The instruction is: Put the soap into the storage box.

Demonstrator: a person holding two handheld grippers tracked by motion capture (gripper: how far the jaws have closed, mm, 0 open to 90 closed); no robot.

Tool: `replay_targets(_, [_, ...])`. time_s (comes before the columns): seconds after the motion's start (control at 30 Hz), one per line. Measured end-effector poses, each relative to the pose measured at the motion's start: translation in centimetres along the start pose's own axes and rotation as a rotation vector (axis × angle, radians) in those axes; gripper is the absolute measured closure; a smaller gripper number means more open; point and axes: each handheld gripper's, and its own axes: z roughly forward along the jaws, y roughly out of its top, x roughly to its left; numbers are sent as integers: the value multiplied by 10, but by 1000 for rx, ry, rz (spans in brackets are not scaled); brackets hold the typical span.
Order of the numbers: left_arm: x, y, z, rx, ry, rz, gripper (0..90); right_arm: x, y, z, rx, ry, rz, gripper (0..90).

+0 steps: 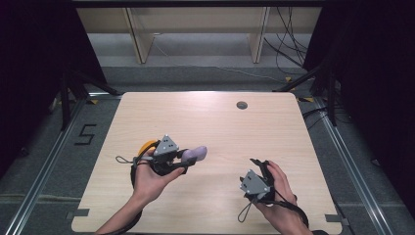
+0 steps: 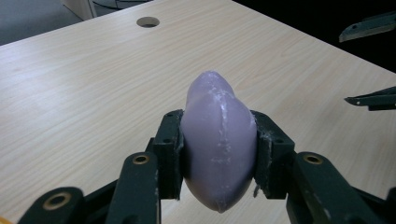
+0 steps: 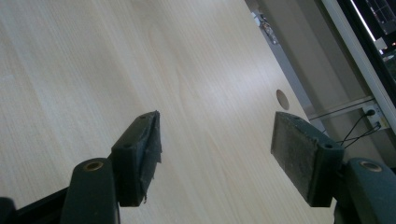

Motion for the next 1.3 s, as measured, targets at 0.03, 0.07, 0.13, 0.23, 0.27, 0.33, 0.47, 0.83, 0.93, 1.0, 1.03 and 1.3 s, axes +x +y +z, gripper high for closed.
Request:
replay_targets(0.03, [0,0,0,-5,9,0,587,0,0,0,0,-1,-2,341])
replay_targets(0.07, [1,-1,-1,-7,15,0,587,0,0,0,0,0,-2,340])
replay_targets(0.13, [2,-2,-2,-5,25,-8,587,1,0,0,1,1,4,340])
replay_targets(0.23, [3,-3,-4,-15,37,-25,587,2,-1,0,6,4,27,339])
replay_targets(0.27, [5,-4,-5,-12,44,-26,587,2,-1,0,5,3,28,339])
replay_targets(0.33, [6,-5,-6,-16,38,-29,587,2,-1,0,5,2,28,339])
replay_targets(0.47, [8,-7,-8,-21,59,-32,587,2,-1,0,5,1,27,339])
replay_targets(0.83, [18,-16,-17,-50,111,-70,587,1,-2,0,8,-3,32,336])
replay_targets(0.93, [21,-21,-20,-55,133,-86,587,0,-3,-1,13,1,27,335])
replay_targets(1.0, [23,-23,-22,-57,149,-95,587,0,-3,-1,16,-4,18,336])
replay_targets(1.03, [25,-25,-23,-64,160,-109,587,1,-2,0,10,-2,32,335])
replay_targets(1.3, [34,-32,-28,-65,231,-135,587,1,-2,0,11,-1,31,333])
